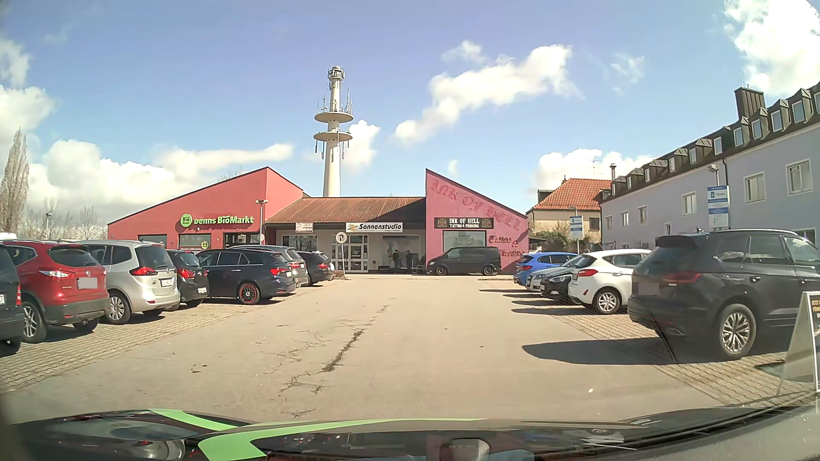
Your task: Follow the waypoints while adhering to traffic rules and regulations
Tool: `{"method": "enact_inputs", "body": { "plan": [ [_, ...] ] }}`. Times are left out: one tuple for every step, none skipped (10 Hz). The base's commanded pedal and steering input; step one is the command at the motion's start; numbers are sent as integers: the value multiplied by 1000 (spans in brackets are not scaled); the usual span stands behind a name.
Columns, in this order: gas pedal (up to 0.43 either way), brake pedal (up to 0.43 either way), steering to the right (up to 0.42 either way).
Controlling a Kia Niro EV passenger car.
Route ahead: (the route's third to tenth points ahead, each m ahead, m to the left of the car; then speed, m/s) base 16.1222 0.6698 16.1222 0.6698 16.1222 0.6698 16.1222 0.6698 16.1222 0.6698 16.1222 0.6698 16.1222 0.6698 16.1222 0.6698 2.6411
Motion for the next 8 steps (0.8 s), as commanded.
{"method": "enact_inputs", "body": {
  "plan": [
    [47,0,9],
    [47,0,27],
    [39,0,52],
    [39,0,69],
    [39,0,89],
    [39,0,103],
    [39,0,108],
    [39,0,105]
  ]
}}
